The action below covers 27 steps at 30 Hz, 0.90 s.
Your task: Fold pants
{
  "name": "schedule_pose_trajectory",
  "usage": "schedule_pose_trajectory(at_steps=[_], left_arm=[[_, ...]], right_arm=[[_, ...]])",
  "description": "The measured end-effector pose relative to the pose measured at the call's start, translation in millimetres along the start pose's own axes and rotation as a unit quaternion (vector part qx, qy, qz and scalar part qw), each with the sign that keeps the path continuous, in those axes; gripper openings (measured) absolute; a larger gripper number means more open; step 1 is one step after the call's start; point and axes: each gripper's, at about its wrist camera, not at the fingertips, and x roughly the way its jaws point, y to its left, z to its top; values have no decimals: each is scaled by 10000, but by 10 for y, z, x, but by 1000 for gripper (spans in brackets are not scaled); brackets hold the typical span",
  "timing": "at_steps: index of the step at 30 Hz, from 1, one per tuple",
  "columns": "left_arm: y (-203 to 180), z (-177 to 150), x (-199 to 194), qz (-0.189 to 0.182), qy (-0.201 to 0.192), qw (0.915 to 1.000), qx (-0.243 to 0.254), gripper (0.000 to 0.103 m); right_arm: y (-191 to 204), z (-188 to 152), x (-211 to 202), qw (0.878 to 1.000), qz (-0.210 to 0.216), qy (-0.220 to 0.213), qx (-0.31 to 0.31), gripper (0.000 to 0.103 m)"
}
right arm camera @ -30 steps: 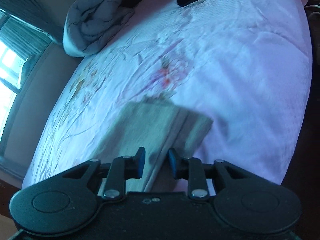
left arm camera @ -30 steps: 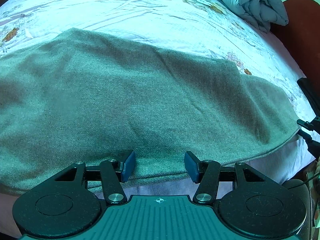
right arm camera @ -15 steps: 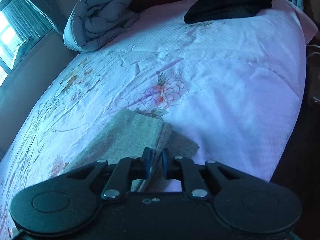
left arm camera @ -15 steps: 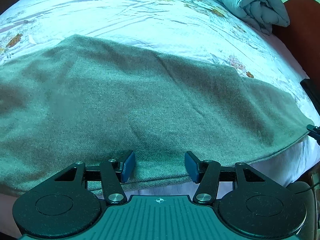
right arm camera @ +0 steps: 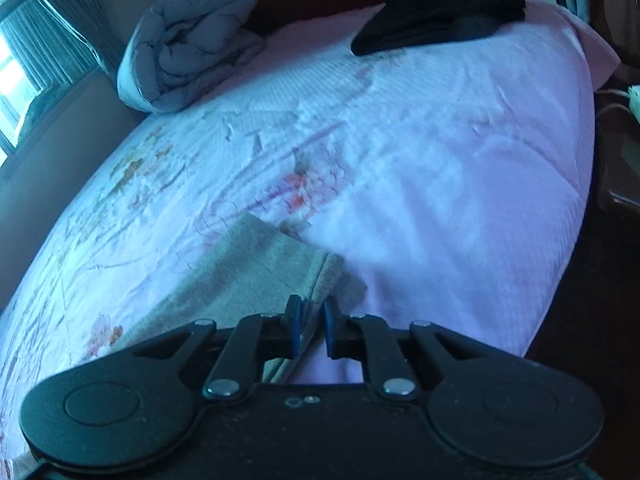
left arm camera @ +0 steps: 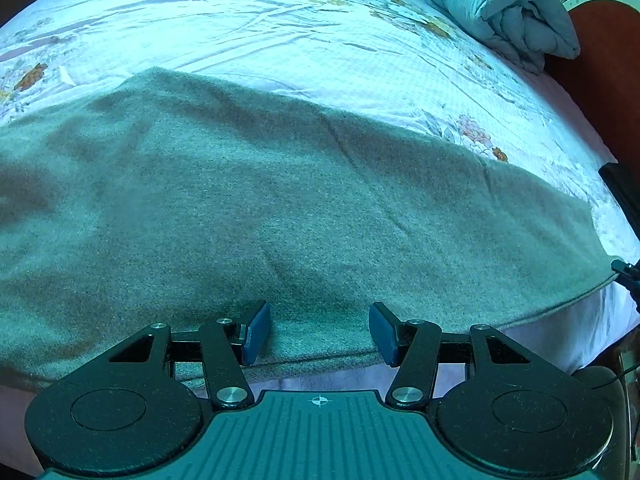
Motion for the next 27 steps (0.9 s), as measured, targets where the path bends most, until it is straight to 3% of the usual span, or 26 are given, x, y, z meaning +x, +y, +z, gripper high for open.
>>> schedule_pose_trajectory(at_steps=[7,10,17,22,25,27], left_arm=[[-25,-2,3,22,1,10000,47,56],[-24,1,9,26,5,10000,47,56],[-25,-3,7,33,2,10000,44,57],[-28,3,8,36,10,10000,47,58],[-33,-1,17,47,2,10000,60,59],[-46,-6,24,64,-4,9999,88,60]], right_arm=[[-94,-11,172,9996,-99,254,19,4],[-178,32,87,9995,112,190,222,18],[-472,46,32,9957,170,370,837,20],[-402,41,164,9919,577,553,988,22],[-338,46,252,9921,509,618,968,22],[-310,70,287,9926,515,669,876,17]])
